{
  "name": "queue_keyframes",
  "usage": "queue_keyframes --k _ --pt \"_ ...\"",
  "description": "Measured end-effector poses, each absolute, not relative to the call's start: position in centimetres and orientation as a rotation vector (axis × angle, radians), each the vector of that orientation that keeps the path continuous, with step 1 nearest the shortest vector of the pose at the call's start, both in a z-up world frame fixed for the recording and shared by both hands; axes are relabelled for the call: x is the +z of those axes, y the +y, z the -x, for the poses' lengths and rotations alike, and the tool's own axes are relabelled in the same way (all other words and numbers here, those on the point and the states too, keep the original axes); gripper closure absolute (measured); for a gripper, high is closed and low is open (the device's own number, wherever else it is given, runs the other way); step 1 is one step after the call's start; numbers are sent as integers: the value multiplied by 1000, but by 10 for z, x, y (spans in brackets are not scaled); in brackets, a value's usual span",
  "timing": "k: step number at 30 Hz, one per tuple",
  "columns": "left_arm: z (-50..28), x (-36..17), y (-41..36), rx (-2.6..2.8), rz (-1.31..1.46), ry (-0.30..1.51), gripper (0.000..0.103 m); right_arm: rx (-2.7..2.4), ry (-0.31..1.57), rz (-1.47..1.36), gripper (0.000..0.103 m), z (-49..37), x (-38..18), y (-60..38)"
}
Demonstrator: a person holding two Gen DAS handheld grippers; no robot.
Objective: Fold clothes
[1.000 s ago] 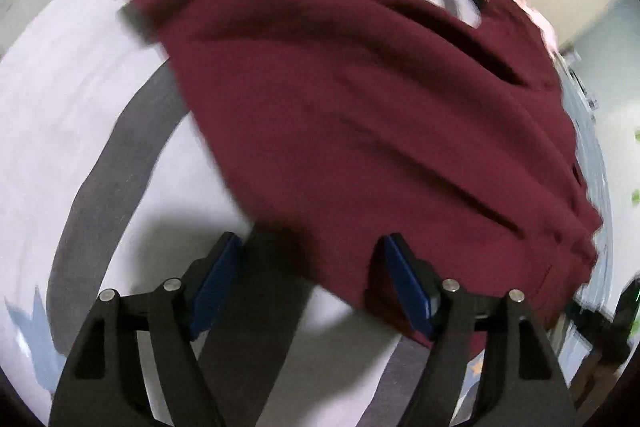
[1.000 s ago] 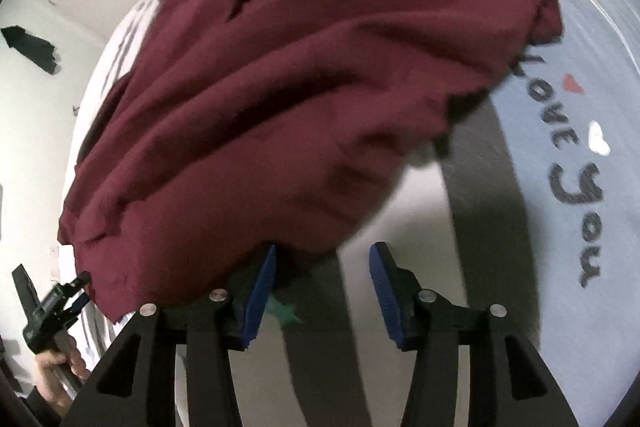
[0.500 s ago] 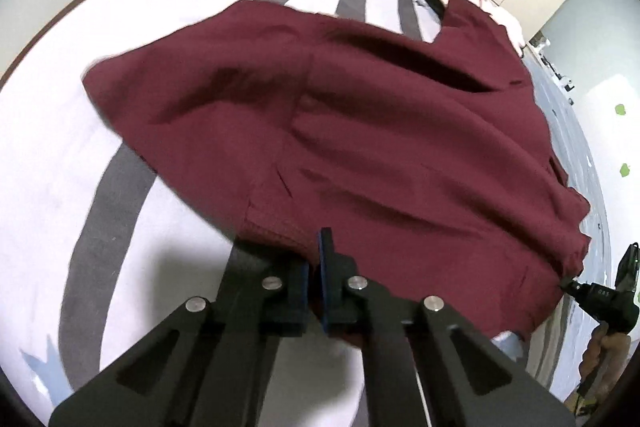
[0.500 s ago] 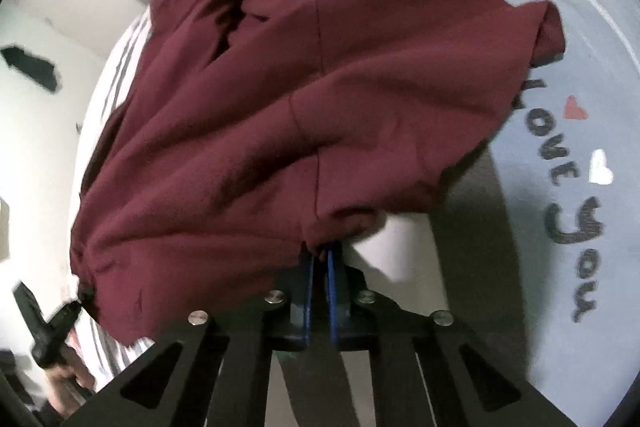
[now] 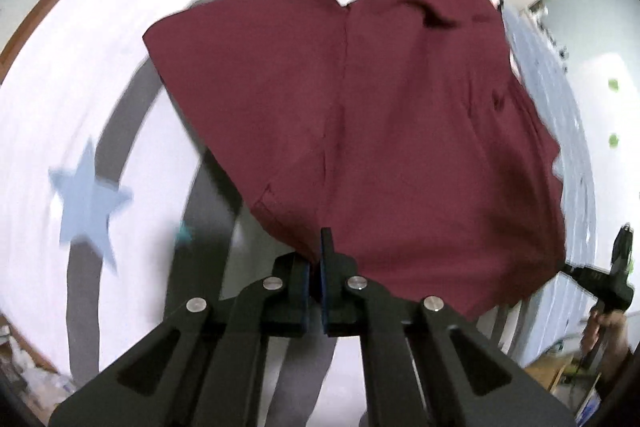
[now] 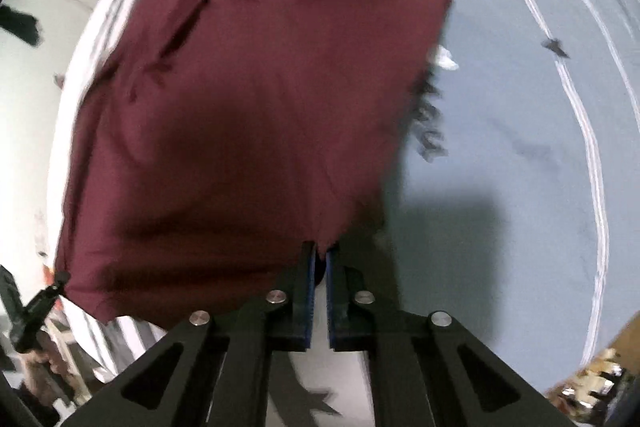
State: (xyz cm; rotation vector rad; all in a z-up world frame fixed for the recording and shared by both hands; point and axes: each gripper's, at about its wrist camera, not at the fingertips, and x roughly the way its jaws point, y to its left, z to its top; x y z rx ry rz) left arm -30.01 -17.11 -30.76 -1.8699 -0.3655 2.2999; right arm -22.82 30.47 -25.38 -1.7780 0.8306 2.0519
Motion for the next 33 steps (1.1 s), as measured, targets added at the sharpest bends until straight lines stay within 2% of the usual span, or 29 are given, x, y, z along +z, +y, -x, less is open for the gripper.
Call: queue_keyframes --k 6,10,12,15,17,18,19,20,21,23,25,28,33 --pt "278 -334 -161 2292 1941 -293 101 1983 836 1861 100 220 -283 299" --pt "284 -329 -168 2321 1952 -329 95 1930 852 1896 103 210 -297 295" --pt "286 -321 -175 2355 1937 -326 84 1921 834 1901 103 202 -299 294" --pt "289 -308 -185 2407 1914 -321 72 1986 810 1829 101 199 -282 301" --pt "300 -295 -200 2520 1850 -299 59 2033 776 1751 99 205 -268 311" --pt "312 -293 -208 2581 1826 -284 44 2053 765 1710 99 210 -261 317" --pt "324 -292 -216 2643 1805 -268 39 2067 755 1678 95 217 -256 323" --pt "333 -293 -225 2682 1790 -272 39 2073 743 1655 85 224 -254 329" --pt "344 -296 -236 2700 1780 -280 39 2081 734 1628 81 231 -253 335" --pt "376 -308 -253 2744 1775 -265 39 2106 711 1558 62 252 -252 349" --pt "394 -319 -261 2757 1774 -209 39 2129 673 1484 52 275 -255 363" --pt "423 -347 -267 2746 1881 -75 39 2095 590 1443 50 294 -269 384" --pt "441 -366 -270 2687 1857 -67 39 2018 567 1379 50 295 -275 395"
